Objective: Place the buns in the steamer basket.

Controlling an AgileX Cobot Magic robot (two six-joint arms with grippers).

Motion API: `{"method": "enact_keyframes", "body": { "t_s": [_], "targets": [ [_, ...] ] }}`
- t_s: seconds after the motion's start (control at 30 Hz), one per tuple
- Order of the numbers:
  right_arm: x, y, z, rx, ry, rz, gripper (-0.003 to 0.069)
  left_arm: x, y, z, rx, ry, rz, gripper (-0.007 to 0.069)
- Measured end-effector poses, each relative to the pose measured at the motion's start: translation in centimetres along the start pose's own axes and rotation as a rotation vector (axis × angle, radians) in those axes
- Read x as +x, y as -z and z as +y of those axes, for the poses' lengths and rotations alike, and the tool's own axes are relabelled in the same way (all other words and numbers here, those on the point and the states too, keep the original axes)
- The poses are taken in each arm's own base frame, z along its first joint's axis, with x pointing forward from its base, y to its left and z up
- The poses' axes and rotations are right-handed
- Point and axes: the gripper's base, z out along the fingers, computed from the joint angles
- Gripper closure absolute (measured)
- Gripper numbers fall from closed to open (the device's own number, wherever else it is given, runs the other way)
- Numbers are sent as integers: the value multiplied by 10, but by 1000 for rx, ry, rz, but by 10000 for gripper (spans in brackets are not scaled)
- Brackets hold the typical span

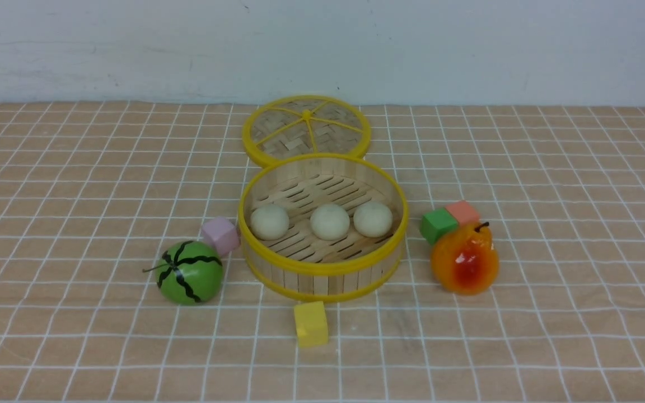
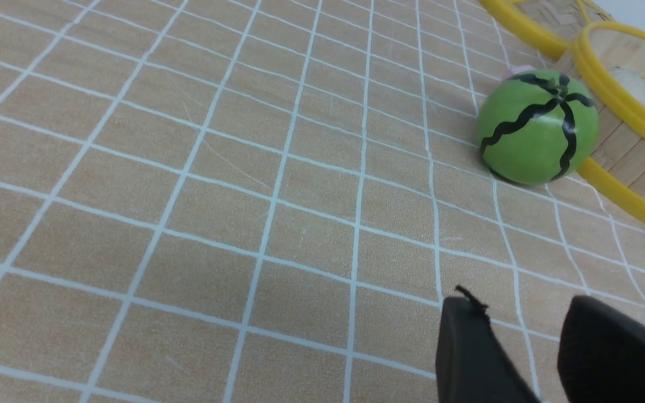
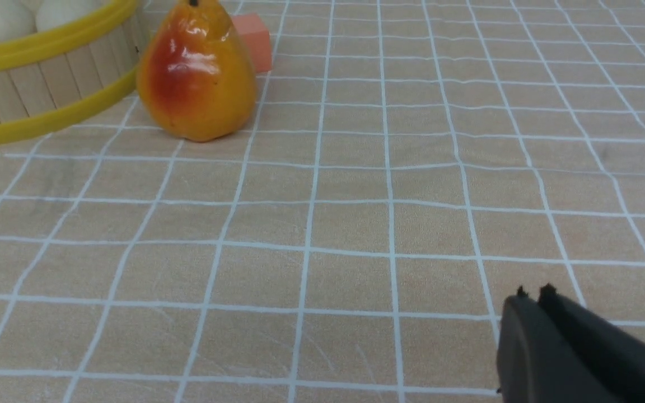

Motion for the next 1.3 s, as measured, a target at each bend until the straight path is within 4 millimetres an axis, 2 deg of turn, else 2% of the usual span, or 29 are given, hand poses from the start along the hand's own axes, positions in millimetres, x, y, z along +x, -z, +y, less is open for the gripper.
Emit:
{"method": "enact_keyframes", "body": {
  "t_s": [1.3],
  "targets": [
    [0, 0, 0, -1, -3, -1, 589, 0, 0, 0, 0, 0, 0, 386]
  ]
}}
